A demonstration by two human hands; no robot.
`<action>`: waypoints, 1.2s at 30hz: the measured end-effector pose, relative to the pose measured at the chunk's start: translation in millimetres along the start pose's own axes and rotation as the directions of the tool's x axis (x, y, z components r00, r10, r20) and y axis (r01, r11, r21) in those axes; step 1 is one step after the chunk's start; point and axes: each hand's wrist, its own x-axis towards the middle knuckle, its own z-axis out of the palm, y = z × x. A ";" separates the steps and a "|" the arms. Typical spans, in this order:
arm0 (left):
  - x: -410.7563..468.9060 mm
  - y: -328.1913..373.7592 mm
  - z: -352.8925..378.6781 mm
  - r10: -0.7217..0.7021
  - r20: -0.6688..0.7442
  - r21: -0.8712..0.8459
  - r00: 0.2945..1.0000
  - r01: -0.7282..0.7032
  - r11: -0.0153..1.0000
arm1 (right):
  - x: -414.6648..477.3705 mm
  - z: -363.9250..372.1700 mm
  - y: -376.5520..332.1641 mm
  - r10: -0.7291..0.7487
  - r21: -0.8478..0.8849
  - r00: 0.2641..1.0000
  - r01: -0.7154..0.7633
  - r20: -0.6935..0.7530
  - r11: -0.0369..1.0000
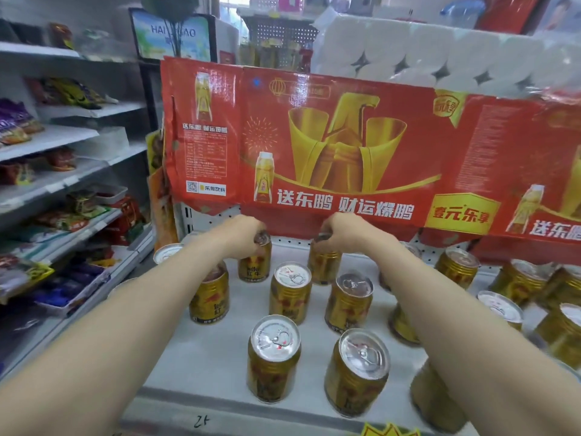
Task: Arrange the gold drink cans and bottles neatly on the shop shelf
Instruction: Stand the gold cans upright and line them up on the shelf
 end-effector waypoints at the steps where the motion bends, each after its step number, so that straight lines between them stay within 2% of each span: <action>1: 3.8 4.3 0.7 0.008 0.003 -0.004 1.000 -0.008 1.000 | -1.9 -1.7 9.4 0.024 -0.003 1.000 -0.024 -0.004 1.000; 8: 28.8 43.6 9.7 0.081 0.005 -0.020 0.997 -0.081 0.997 | -13.4 -0.9 43.6 0.059 0.020 0.997 -0.058 -0.043 0.998; 13: 38.7 56.8 13.0 0.116 -0.002 -0.023 0.993 -0.116 0.993 | -19.4 0.1 51.1 0.012 0.050 1.000 -0.013 0.013 0.999; 16: 39.0 56.4 13.3 0.129 -0.017 -0.012 0.992 -0.129 0.992 | -22.8 -0.1 53.9 0.010 0.088 1.000 -0.011 0.007 0.996; 21: 36.4 50.2 16.4 0.103 -0.048 -0.031 0.994 -0.104 0.994 | -20.6 5.9 53.0 0.016 0.048 0.995 -0.012 -0.096 0.999; 26: 35.5 47.0 13.9 0.106 -0.045 -0.040 0.993 -0.108 0.993 | -17.9 5.8 52.4 -0.039 0.122 0.997 0.046 -0.062 0.992; 36: 35.4 45.2 16.4 0.118 -0.054 -0.041 0.992 -0.120 0.992 | -17.0 6.8 51.6 -0.029 0.077 0.996 0.036 -0.086 0.996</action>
